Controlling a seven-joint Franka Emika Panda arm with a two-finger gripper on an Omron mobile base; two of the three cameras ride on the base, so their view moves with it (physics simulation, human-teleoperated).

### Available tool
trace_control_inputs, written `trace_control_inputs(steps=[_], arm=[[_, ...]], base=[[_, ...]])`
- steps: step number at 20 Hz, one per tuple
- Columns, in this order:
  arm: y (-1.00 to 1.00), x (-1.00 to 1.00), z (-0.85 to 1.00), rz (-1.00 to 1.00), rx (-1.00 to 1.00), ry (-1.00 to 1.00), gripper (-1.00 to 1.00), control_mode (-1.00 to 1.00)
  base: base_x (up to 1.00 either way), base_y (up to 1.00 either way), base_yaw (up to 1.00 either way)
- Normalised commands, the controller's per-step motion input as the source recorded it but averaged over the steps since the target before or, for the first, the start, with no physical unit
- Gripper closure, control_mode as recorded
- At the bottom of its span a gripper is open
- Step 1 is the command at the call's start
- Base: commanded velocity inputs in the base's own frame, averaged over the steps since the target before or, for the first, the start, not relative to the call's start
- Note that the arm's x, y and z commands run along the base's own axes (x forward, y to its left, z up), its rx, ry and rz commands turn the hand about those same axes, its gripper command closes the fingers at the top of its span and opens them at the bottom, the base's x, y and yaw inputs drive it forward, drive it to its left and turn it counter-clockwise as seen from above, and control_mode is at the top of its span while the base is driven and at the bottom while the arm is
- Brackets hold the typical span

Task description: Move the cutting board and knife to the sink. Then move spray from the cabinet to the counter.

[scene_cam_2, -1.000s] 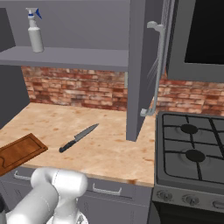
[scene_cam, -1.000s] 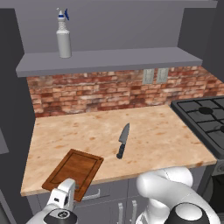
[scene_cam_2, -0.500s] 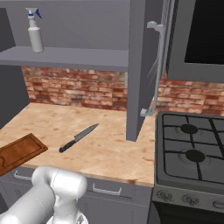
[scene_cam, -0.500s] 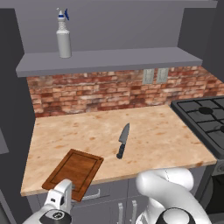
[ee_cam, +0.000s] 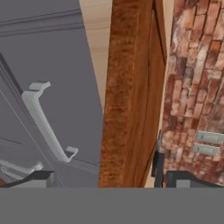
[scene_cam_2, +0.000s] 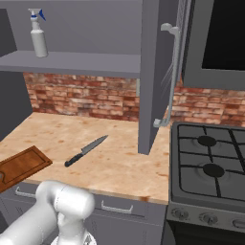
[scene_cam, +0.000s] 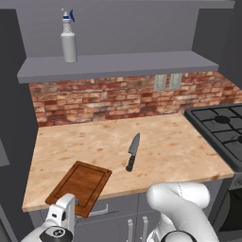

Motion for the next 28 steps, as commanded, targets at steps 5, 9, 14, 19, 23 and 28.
trace_control_inputs(steps=[5,9,14,19,23,28], arm=[[0.04,0.07,-0.07,-0.01,-0.03,0.0,-1.0,-1.0],[0.0,0.02,-0.08,-0.01,-0.04,0.0,-1.0,-1.0],[0.0,0.02,-0.07,-0.02,-0.04,0.0,-1.0,-1.0],[0.0,0.01,-0.03,-0.02,-0.03,0.0,-1.0,-1.0],[0.0,0.0,0.0,-0.03,-0.02,0.0,-1.0,-1.0],[0.0,0.03,0.0,-0.02,-0.01,0.0,-1.0,-1.0]], base=[[0.0,0.0,0.0],[0.0,0.0,0.0],[0.0,0.0,0.0],[0.0,0.0,0.0],[0.0,0.0,0.0],[0.0,0.0,0.0]])
